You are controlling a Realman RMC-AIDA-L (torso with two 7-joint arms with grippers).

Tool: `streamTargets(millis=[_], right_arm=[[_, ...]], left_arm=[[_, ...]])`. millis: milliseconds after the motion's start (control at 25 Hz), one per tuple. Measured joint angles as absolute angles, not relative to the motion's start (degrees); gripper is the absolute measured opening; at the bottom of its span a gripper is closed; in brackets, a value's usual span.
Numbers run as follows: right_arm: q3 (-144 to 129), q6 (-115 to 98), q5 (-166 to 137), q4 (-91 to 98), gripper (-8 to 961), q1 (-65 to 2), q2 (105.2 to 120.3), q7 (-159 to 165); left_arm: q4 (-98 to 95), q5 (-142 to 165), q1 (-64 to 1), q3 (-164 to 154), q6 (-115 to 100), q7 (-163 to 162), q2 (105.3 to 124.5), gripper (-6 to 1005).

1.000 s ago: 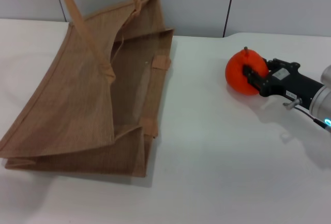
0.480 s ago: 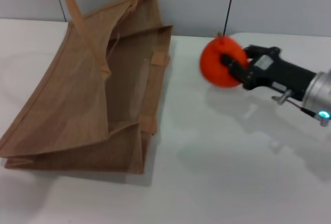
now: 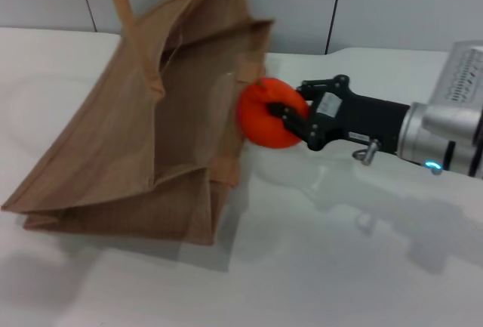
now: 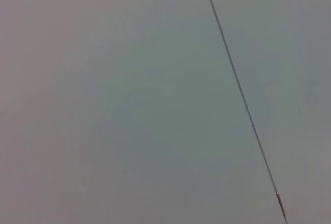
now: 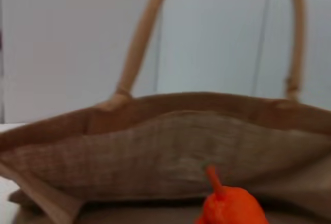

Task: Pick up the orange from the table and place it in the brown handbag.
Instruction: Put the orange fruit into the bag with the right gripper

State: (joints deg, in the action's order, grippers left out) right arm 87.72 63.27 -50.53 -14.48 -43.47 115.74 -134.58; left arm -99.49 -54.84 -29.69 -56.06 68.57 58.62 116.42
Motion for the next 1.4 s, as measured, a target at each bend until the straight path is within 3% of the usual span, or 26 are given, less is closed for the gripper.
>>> streamTargets(millis=[560,1200,1400], right_arm=[[83.97,57.92,-50.64,-14.5,138,-48.92,116.4,-137.62],[78.42,52.17,-45.99,-14.5,75,-52.17,117.19,-139.73],[74.39,51.49,-39.47,-14.55,123,-52.24,117.19,-139.87]], left_arm=[[-99.23,-55.51,-30.15,-60.93,66.23,58.36,116.59,123],[-99.03,-56.44,-31.03,-64.19,64.46,58.19,116.63,123],[-99.03,-56.43,-30.94,-64.19,64.04,58.18,116.63,123]])
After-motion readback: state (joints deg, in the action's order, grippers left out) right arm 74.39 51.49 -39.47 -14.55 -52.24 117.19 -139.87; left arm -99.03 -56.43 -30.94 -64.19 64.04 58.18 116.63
